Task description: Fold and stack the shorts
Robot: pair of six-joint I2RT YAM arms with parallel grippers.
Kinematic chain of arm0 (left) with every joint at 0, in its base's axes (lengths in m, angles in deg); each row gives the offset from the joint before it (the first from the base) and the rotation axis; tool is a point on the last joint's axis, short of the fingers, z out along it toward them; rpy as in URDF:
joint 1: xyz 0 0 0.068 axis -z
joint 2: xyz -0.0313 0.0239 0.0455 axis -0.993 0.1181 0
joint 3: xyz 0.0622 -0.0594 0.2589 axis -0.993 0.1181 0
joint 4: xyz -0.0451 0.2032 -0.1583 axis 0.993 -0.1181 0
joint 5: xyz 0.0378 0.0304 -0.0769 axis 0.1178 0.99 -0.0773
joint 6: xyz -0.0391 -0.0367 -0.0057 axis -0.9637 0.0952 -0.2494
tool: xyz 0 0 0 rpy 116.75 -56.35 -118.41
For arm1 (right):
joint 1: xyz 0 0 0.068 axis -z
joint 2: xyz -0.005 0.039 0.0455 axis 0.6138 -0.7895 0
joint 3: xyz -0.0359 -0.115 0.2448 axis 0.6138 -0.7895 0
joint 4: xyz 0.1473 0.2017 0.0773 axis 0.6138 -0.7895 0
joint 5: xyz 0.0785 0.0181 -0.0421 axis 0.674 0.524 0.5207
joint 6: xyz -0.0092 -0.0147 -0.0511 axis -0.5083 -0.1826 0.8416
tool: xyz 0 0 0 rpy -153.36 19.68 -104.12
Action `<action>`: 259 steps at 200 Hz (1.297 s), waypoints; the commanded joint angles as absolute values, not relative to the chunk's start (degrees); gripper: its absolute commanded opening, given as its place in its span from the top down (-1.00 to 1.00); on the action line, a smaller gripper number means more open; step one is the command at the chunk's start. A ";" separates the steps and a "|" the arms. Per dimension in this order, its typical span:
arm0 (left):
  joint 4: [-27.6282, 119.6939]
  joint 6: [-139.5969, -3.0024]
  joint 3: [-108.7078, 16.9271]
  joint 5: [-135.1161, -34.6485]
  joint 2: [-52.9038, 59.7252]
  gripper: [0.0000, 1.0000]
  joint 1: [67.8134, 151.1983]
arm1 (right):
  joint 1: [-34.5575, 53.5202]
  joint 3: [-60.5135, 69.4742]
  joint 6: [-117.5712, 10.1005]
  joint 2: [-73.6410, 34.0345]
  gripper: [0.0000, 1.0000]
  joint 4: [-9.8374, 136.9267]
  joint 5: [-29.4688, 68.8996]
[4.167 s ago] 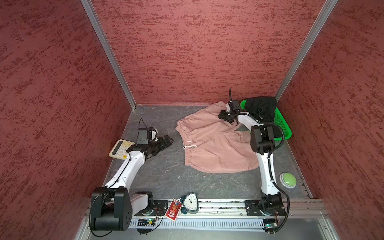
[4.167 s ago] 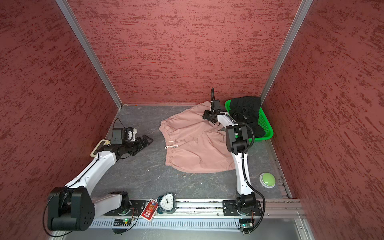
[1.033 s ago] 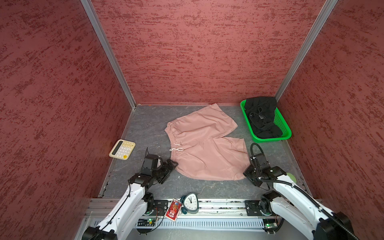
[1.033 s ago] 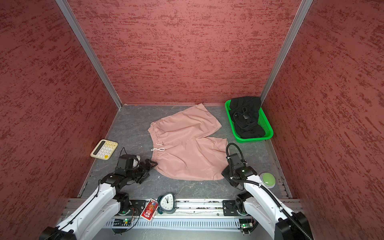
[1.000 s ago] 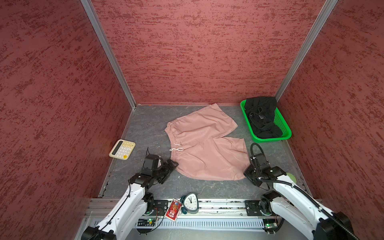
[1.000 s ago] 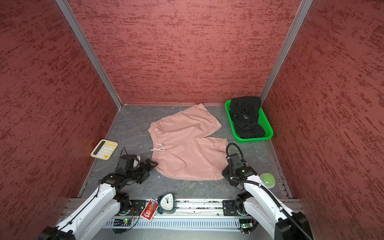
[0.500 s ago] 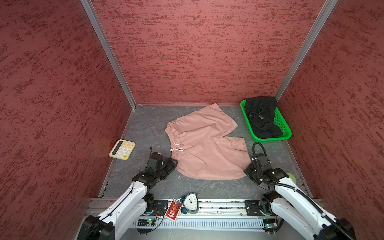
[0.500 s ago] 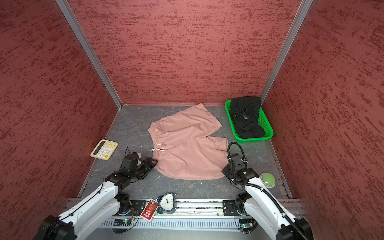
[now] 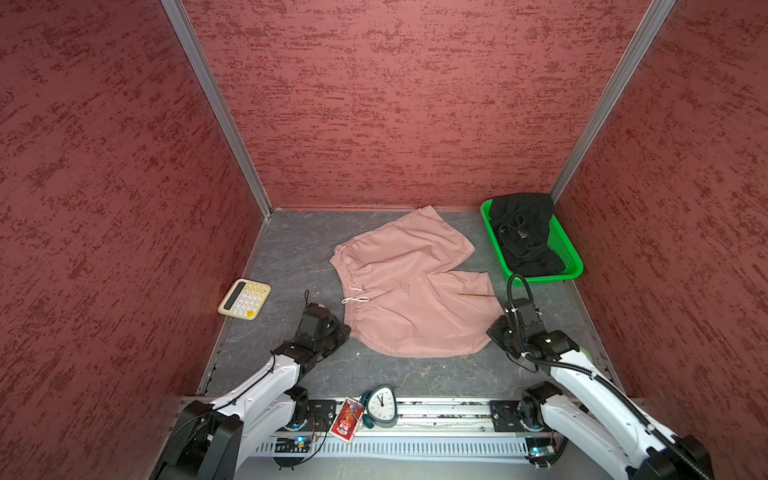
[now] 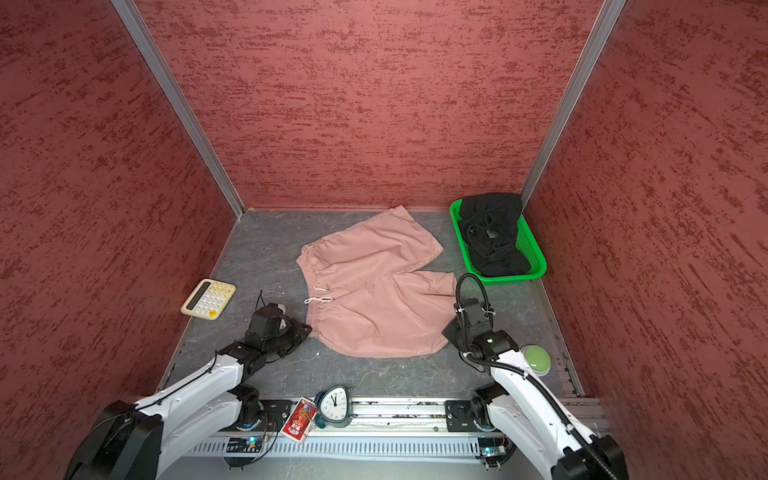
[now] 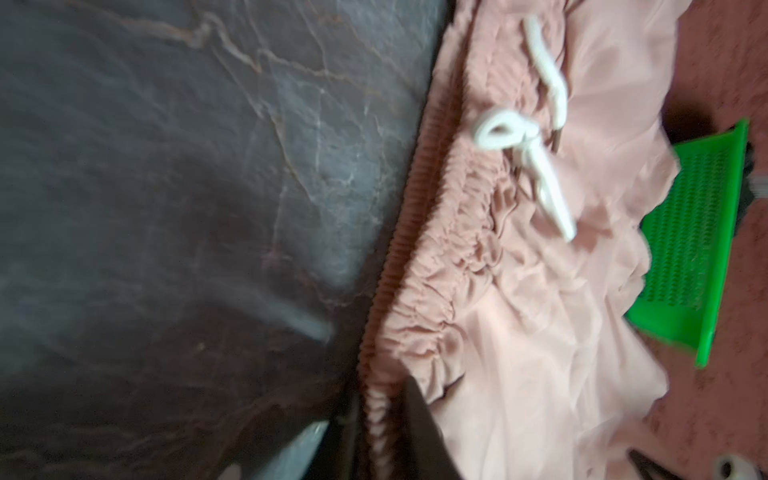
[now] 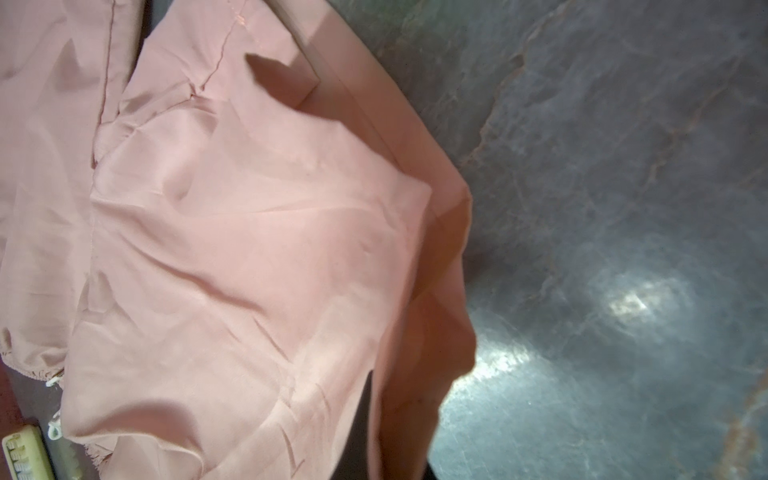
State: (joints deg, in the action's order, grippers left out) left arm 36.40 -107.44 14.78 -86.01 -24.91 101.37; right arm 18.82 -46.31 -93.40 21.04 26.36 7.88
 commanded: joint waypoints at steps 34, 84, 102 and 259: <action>14.28 -97.19 1.89 -89.00 -31.93 1.00 93.41 | 18.79 -33.69 -82.26 21.05 1.00 19.65 -1.57; -5.72 -91.45 -13.09 -90.84 -32.96 1.00 88.91 | 18.70 -22.55 -76.30 22.76 1.00 12.18 -5.14; -9.60 -89.71 -17.54 -91.34 -32.49 1.00 88.59 | 18.70 -18.17 -74.67 23.79 1.00 9.13 -6.35; -19.98 -88.65 -20.31 -98.21 -37.04 1.00 88.75 | 18.73 0.71 -46.23 3.74 1.00 20.95 -9.56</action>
